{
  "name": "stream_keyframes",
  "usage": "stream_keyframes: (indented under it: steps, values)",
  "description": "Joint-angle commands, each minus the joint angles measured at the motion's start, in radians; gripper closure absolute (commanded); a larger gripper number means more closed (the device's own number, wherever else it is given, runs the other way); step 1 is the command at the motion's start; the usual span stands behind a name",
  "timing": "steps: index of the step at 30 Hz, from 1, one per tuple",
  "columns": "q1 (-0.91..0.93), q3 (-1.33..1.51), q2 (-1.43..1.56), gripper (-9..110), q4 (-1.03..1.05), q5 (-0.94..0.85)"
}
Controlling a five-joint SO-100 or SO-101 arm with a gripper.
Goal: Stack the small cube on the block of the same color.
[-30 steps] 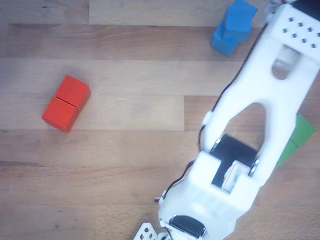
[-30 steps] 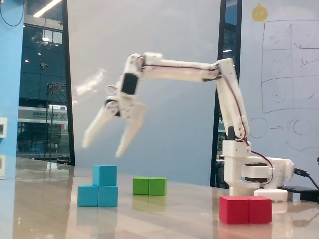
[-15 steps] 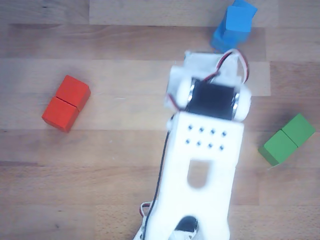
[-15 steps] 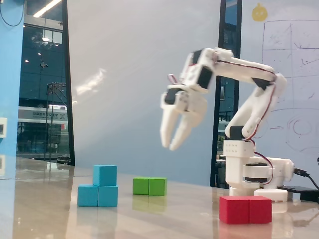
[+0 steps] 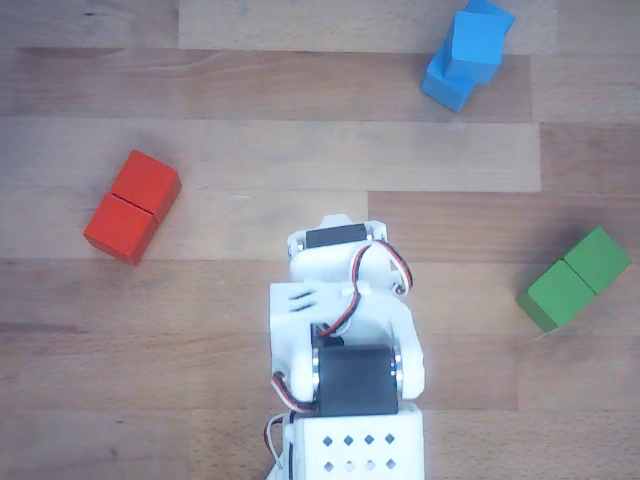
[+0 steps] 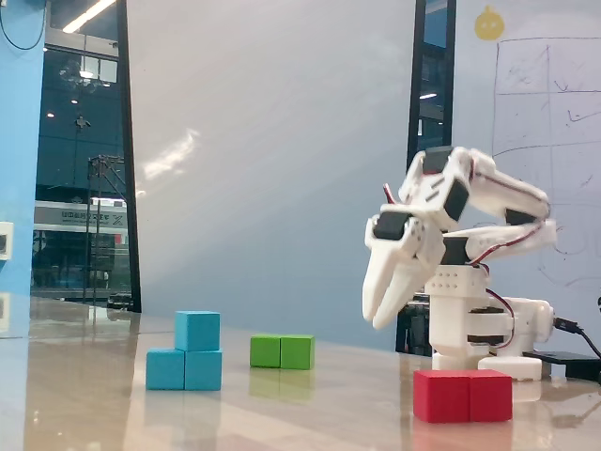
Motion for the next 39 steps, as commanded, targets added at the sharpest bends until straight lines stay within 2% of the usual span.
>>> stream_keyframes:
  steps: [1, 13, 39]
  values:
    - [-0.006, 0.115, 0.153, 96, -0.054, 0.009]
    - [-0.008, 0.193, 0.413, 96, 0.092, 0.011]
    - [-0.015, 0.187, 0.411, 96, 0.112, 0.008]
